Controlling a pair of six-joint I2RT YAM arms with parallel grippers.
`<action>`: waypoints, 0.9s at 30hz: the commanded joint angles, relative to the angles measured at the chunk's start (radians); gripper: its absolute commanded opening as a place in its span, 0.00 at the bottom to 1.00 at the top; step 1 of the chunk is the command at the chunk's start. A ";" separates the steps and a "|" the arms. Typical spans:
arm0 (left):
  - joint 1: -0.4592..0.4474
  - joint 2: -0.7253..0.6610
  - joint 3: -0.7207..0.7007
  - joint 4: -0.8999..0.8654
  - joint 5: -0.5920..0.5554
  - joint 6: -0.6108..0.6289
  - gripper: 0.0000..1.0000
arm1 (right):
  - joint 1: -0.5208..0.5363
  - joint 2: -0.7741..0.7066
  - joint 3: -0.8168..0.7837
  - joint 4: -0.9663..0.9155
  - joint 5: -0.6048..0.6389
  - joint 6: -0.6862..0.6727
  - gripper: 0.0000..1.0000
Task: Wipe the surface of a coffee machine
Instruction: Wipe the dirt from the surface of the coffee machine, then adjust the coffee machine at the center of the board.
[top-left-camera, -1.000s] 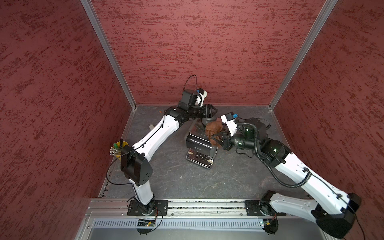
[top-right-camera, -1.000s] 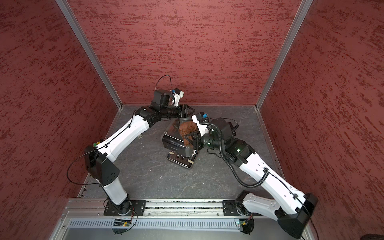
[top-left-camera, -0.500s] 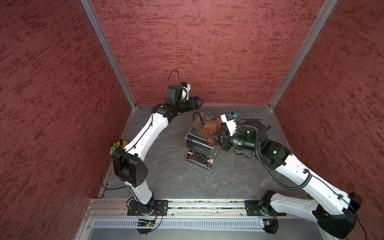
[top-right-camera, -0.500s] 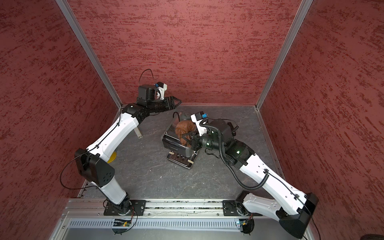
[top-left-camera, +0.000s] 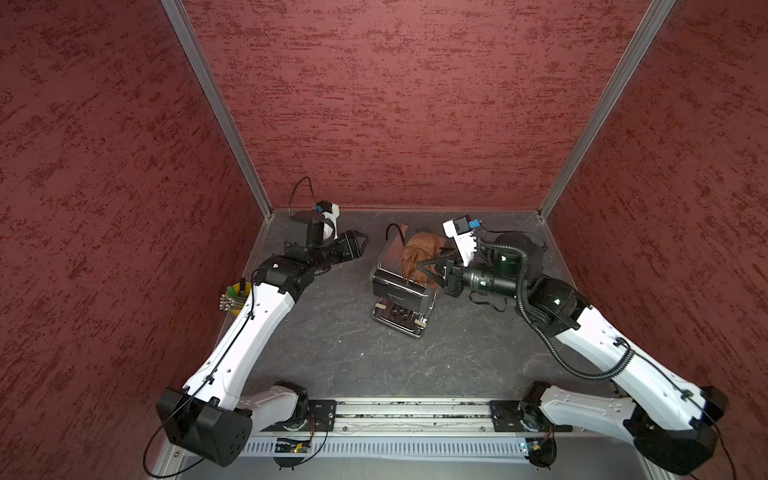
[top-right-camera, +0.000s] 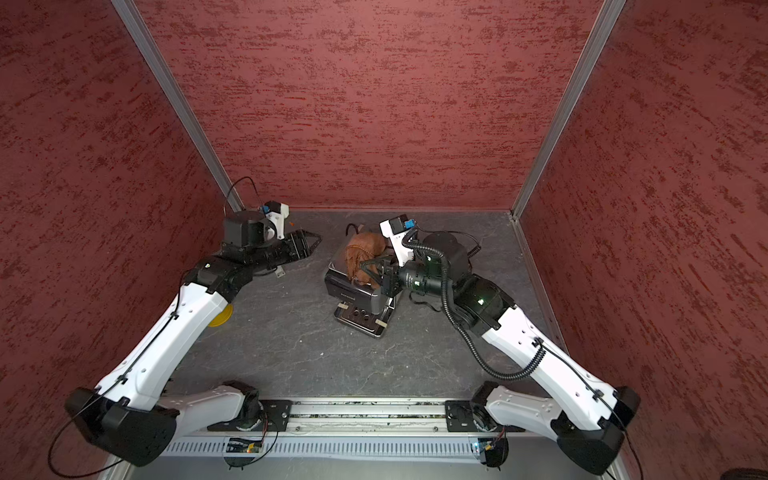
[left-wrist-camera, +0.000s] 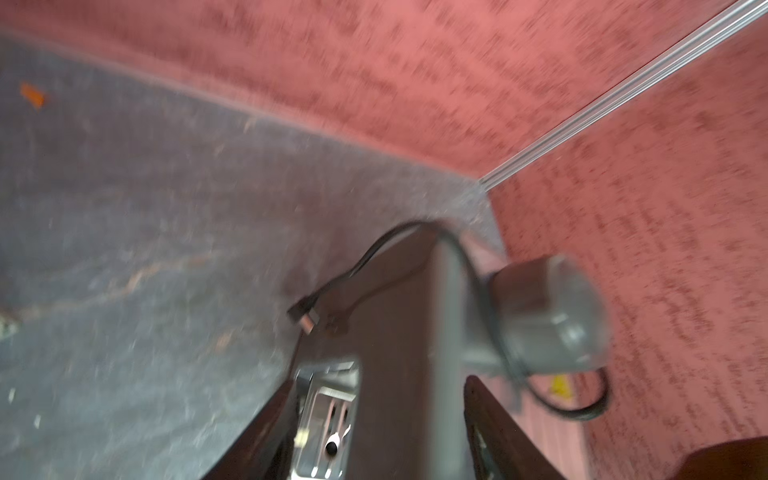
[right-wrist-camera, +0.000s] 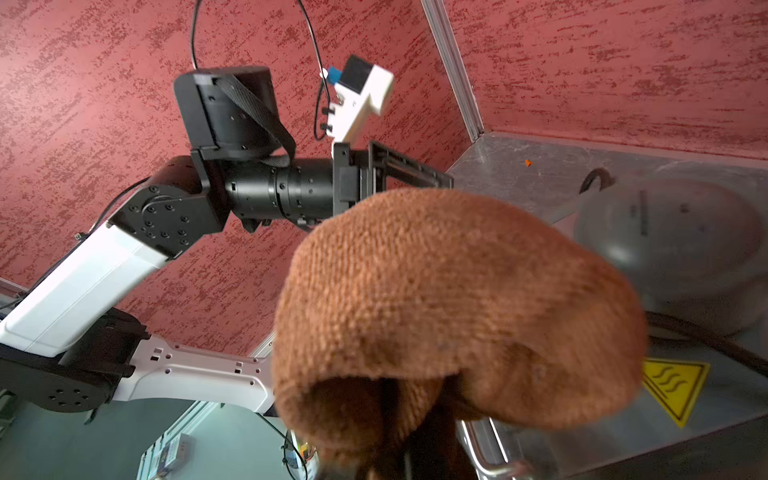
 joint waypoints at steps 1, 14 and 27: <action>-0.019 -0.040 -0.067 -0.031 0.017 -0.034 0.62 | 0.006 -0.010 -0.001 0.018 -0.009 -0.003 0.00; -0.124 -0.100 -0.210 -0.011 0.013 -0.092 0.61 | 0.007 -0.016 -0.017 0.034 0.000 -0.005 0.00; -0.184 -0.122 -0.238 0.025 0.020 -0.151 0.61 | 0.006 -0.007 -0.021 0.005 0.018 -0.022 0.00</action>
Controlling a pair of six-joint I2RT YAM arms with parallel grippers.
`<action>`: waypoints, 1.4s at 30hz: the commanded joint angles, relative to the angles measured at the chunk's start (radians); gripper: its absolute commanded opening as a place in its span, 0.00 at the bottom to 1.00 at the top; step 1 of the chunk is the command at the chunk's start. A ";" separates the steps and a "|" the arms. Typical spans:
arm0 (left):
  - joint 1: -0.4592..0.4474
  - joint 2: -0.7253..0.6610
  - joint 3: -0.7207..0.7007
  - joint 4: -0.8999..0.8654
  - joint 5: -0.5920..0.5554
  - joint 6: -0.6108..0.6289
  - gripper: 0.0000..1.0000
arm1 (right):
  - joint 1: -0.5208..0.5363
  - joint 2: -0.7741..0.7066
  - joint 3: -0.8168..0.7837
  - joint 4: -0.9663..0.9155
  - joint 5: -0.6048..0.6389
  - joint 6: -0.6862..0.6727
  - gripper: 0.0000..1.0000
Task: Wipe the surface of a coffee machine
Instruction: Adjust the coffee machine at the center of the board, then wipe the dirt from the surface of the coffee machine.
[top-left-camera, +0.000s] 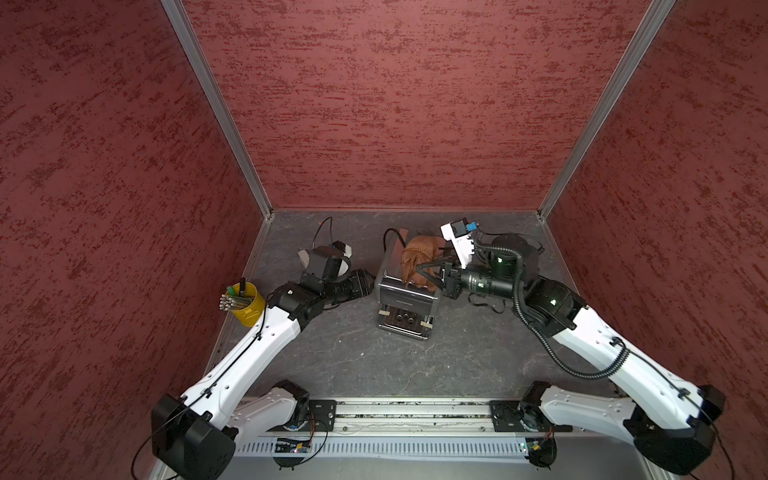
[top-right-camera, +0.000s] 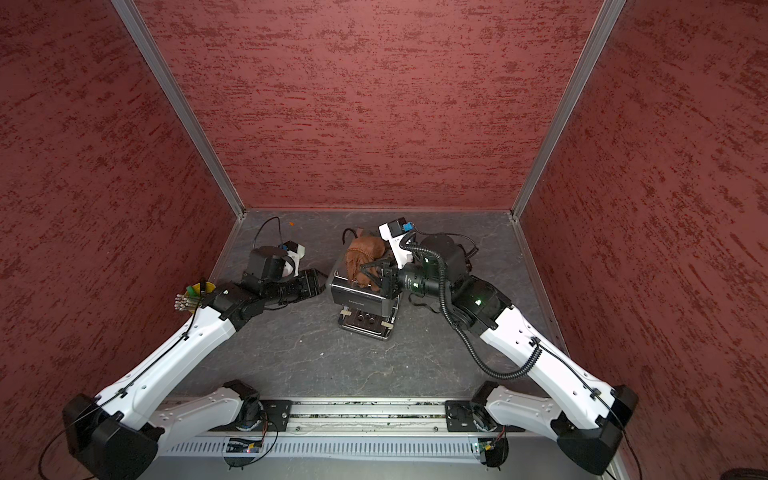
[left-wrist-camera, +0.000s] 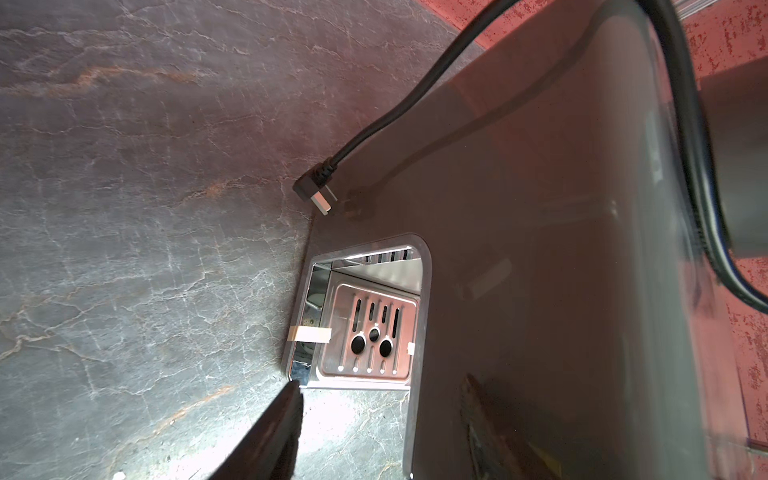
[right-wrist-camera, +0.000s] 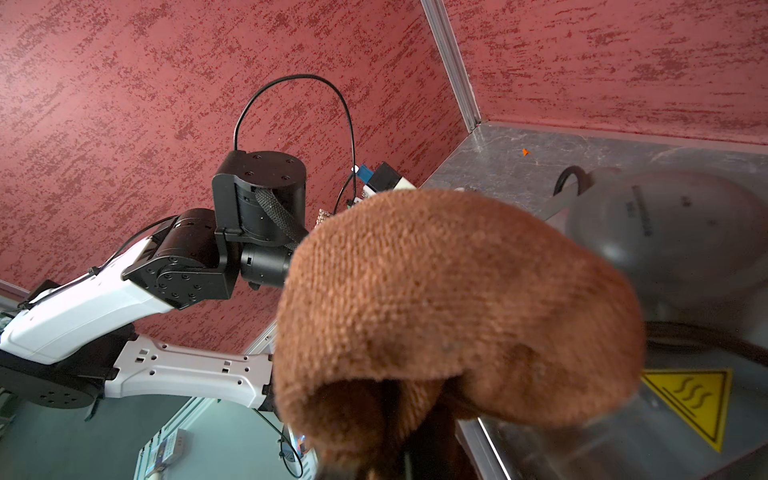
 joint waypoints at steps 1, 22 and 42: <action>-0.036 -0.026 -0.004 0.041 0.055 -0.022 0.61 | 0.006 -0.007 0.007 -0.004 0.019 -0.017 0.00; -0.089 -0.090 -0.092 0.126 0.111 -0.146 0.61 | 0.100 0.016 0.065 -0.229 -0.011 -0.135 0.00; 0.064 -0.090 -0.048 0.079 0.085 -0.053 0.62 | 0.263 0.099 -0.084 -0.182 0.171 -0.045 0.00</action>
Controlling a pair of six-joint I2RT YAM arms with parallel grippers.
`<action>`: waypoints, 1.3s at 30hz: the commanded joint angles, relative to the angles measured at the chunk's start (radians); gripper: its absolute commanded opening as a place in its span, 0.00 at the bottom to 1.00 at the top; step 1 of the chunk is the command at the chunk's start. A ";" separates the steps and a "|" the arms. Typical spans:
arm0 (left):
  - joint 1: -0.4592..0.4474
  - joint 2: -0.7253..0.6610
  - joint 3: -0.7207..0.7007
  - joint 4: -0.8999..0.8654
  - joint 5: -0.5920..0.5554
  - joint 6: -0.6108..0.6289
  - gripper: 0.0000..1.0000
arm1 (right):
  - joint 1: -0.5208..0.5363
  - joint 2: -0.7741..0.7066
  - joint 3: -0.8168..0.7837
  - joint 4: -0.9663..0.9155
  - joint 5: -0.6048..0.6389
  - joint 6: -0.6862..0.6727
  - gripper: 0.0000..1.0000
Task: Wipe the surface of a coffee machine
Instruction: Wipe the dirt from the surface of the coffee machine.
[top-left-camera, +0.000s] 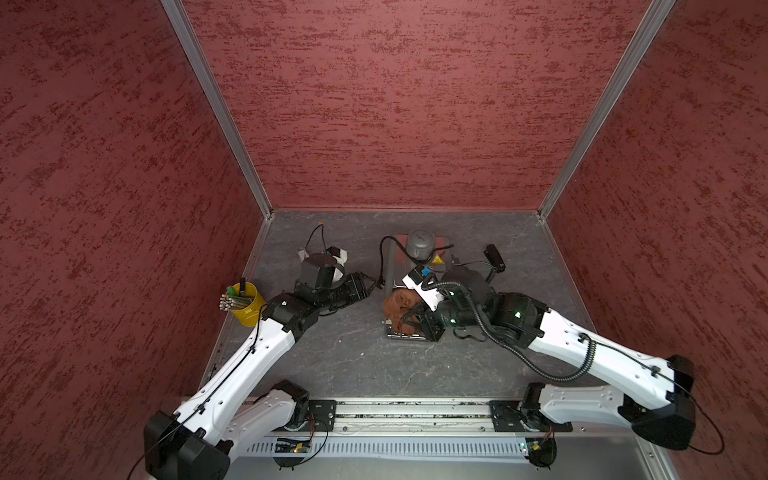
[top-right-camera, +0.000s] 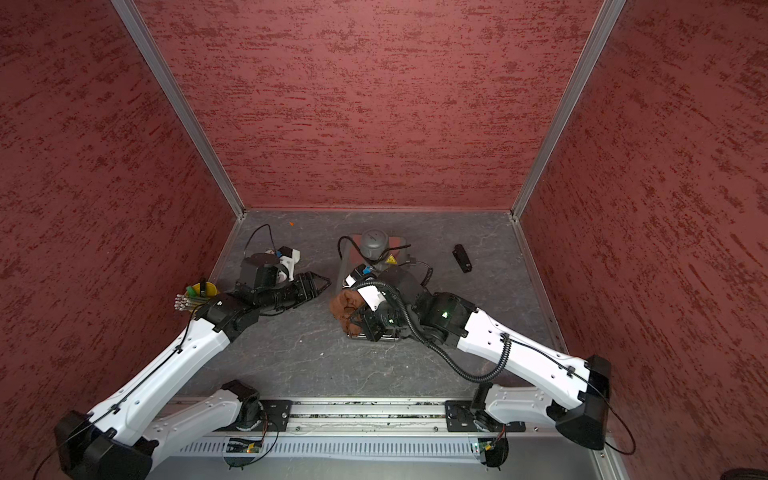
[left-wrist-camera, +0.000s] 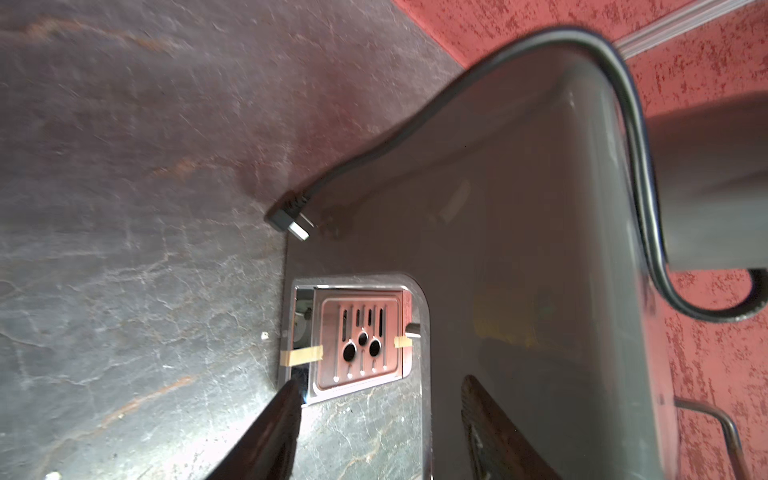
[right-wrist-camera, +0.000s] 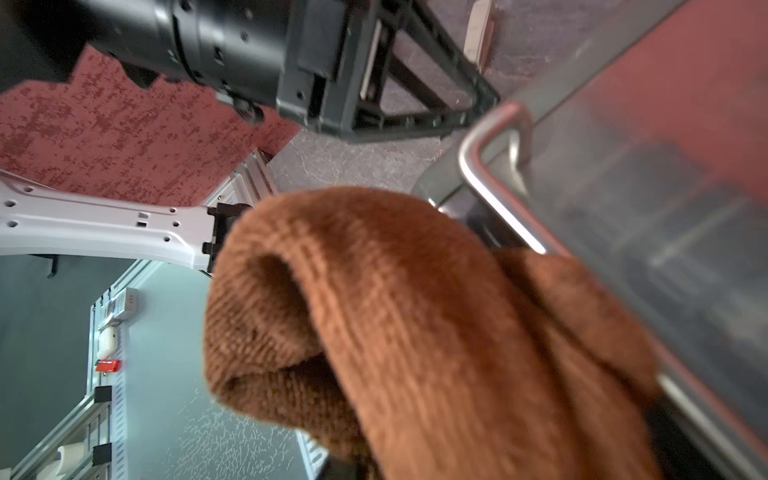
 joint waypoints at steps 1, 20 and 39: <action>0.025 -0.005 0.038 0.004 0.021 0.040 0.62 | 0.015 0.011 -0.015 0.041 0.046 0.043 0.00; 0.048 0.025 0.085 0.002 0.039 0.065 0.62 | 0.014 -0.213 -0.121 -0.203 0.344 0.184 0.00; 0.060 -0.018 0.084 -0.032 0.033 0.069 0.63 | 0.017 -0.067 -0.162 0.156 0.142 0.150 0.00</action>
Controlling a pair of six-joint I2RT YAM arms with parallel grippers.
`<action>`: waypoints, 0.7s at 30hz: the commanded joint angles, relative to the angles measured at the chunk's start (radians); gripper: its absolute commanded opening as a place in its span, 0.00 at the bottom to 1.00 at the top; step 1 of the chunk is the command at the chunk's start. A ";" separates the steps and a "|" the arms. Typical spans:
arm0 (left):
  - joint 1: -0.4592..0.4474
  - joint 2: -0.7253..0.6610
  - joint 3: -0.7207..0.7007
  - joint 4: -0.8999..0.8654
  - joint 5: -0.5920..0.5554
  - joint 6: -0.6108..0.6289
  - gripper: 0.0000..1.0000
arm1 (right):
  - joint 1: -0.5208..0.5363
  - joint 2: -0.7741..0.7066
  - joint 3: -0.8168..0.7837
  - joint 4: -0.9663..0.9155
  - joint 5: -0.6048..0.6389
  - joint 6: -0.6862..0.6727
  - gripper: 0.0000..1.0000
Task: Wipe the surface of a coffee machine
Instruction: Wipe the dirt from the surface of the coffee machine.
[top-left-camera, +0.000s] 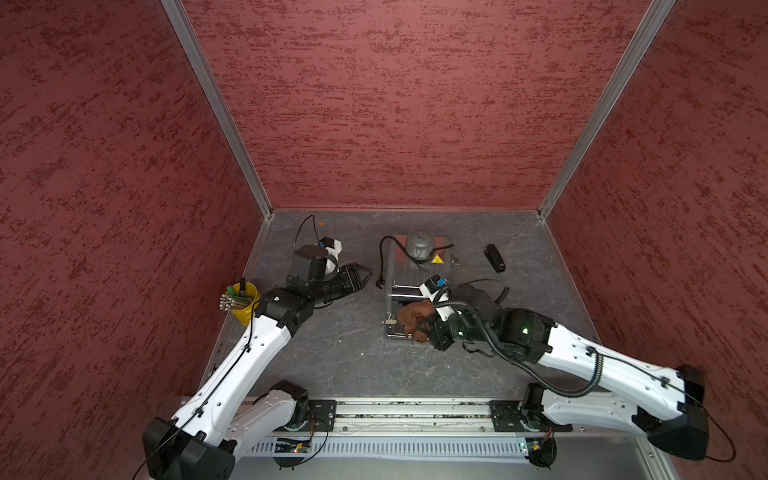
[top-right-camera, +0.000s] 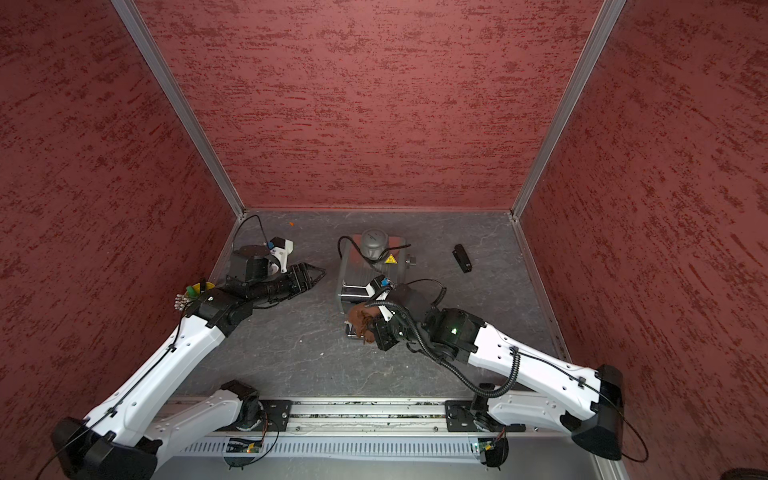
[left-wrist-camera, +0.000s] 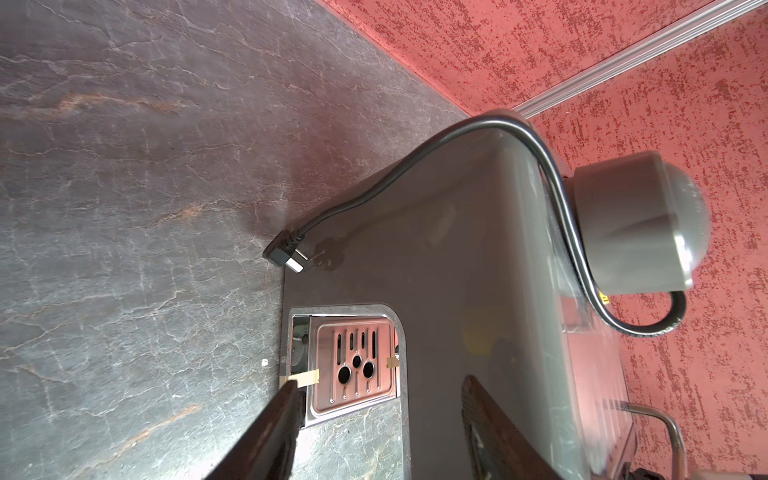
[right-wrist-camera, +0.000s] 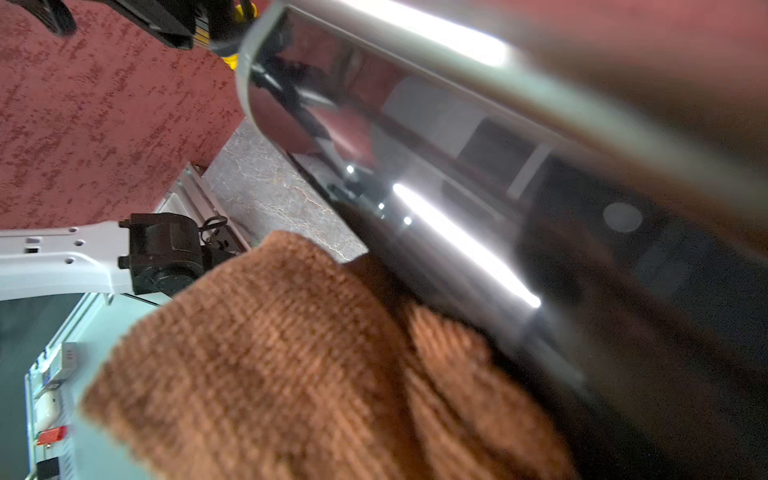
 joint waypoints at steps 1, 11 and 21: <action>0.008 -0.020 0.019 -0.012 0.005 0.021 0.63 | -0.003 0.038 0.000 0.132 -0.012 0.019 0.00; 0.013 -0.012 0.015 0.001 0.012 0.021 0.62 | 0.029 0.065 -0.020 0.210 0.076 0.058 0.00; 0.012 -0.021 0.002 0.006 0.016 0.018 0.62 | 0.041 -0.009 -0.029 0.038 0.234 0.082 0.00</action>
